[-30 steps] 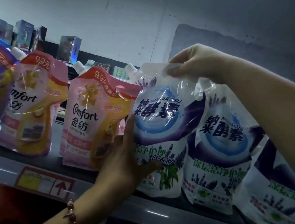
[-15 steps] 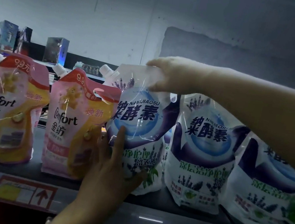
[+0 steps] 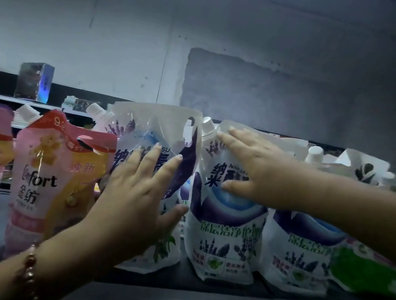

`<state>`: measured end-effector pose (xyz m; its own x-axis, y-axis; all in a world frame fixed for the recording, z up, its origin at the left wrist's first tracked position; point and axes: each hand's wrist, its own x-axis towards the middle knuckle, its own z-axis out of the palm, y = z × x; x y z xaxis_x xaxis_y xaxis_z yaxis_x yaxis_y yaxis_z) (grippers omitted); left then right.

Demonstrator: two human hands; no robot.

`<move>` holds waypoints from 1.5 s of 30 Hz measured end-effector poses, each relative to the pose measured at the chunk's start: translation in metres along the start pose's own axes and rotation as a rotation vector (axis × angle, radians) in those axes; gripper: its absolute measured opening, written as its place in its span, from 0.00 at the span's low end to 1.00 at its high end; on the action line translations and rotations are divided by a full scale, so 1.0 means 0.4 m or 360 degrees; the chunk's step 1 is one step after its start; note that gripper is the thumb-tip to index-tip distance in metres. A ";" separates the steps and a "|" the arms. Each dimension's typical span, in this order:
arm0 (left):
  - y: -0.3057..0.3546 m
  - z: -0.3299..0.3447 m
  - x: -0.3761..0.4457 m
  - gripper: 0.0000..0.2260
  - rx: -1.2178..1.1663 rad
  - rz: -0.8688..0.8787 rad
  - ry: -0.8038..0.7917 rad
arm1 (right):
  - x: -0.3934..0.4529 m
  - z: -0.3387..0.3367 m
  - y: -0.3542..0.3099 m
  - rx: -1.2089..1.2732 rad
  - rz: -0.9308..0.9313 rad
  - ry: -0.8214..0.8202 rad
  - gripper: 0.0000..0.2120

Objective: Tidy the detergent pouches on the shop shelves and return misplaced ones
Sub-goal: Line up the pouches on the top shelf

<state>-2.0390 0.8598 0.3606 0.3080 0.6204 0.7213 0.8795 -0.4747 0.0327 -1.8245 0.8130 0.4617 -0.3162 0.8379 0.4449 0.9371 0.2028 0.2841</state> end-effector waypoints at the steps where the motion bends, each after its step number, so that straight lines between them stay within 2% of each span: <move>1: 0.013 -0.009 0.017 0.39 0.0001 0.0011 -0.0019 | -0.026 0.010 0.005 0.0149 0.0062 -0.0061 0.44; 3: 0.043 -0.014 0.042 0.38 -0.0002 0.0054 -0.0064 | -0.077 0.031 0.019 0.0321 0.0150 -0.0152 0.44; 7: 0.110 -0.004 0.062 0.38 -0.0013 0.0179 -0.0088 | -0.168 0.068 0.068 0.0319 0.0307 -0.0178 0.43; 12: 0.216 0.030 0.060 0.35 -0.0174 0.0312 -0.0192 | -0.298 0.103 0.115 0.0373 0.0540 -0.0309 0.43; 17: 0.335 0.088 0.053 0.35 -0.0180 0.0525 -0.0250 | -0.403 0.135 0.155 0.0303 0.0709 -0.0443 0.42; 29: 0.651 0.195 0.051 0.32 -0.0364 0.0774 -0.0243 | -0.599 0.165 0.418 0.0464 0.0955 -0.0465 0.41; 34: 0.810 0.260 0.085 0.32 -0.0351 0.0708 -0.0231 | -0.662 0.216 0.587 0.0706 0.0992 -0.0419 0.41; 38: 0.898 0.335 0.090 0.34 -0.0301 0.0489 -0.0302 | -0.689 0.291 0.717 0.1005 0.1017 -0.0301 0.39; 42: 0.944 0.428 0.081 0.36 -0.0338 0.0245 -0.0391 | -0.661 0.365 0.795 0.1492 0.1019 -0.0088 0.38; 45: 0.963 0.474 0.065 0.37 -0.0357 0.0190 -0.0250 | -0.583 0.421 0.820 0.1942 0.0939 -0.0009 0.34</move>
<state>-1.6234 0.8115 0.2608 0.4722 0.6327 0.6138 0.7370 -0.6654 0.1188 -1.4185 0.7694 0.3081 0.1730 0.9568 0.2336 0.4653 0.1297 -0.8756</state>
